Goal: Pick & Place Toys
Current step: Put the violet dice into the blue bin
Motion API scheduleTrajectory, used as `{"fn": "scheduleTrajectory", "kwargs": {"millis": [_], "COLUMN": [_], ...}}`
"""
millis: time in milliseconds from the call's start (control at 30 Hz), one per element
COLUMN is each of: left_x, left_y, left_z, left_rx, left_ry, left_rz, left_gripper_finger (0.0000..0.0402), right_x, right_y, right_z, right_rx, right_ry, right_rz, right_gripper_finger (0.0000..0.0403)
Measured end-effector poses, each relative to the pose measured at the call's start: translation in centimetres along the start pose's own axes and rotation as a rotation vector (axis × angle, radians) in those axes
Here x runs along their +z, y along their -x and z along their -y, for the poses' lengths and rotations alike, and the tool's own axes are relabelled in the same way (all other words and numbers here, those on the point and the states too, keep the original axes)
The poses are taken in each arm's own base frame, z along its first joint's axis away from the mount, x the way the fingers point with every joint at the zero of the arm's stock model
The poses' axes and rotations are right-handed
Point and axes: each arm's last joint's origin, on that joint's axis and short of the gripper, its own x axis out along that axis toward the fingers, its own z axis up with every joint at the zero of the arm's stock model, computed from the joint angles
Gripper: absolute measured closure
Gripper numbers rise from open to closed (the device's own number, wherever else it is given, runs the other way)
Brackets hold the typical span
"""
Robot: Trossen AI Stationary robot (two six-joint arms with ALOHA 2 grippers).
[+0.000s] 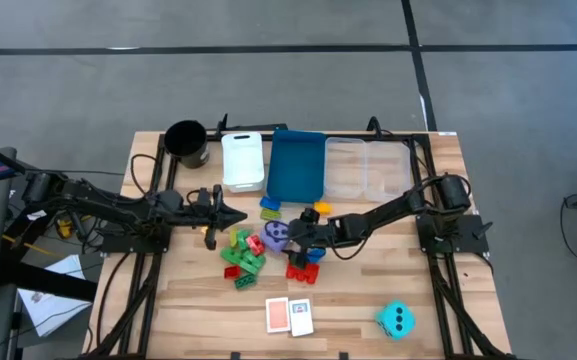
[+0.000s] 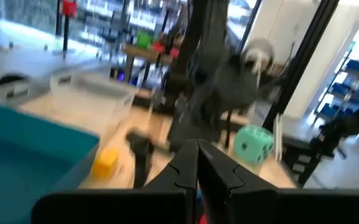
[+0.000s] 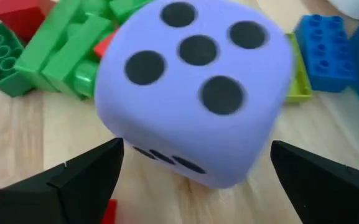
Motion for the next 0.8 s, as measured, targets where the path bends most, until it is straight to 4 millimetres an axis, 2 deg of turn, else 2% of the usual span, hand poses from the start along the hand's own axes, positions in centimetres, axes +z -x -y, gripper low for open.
{"fn": "scheduleTrajectory", "kwargs": {"millis": [300, 500, 800], "left_x": [-2.3, -2.9, -5.9], "left_y": [0.3, 0.3, -1.5], "left_z": [-1.4, -2.3, -3.0], "left_rx": [0.147, 0.218, 0.236], "left_ry": [-0.052, -0.058, -0.022], "left_rz": [-0.238, -0.298, -0.429], "left_gripper_finger": [0.0402, 0.0402, 0.0402], "right_x": [0.3, 0.4, 0.6], "right_y": [0.0, 0.0, 0.1], "right_z": [-0.1, -0.1, -0.6], "right_rx": [0.009, 0.015, 0.035], "right_ry": [-0.047, -0.073, -0.114], "right_rz": [0.023, 0.039, 0.066], "right_gripper_finger": [0.0003, 0.0003, 0.0003]}}
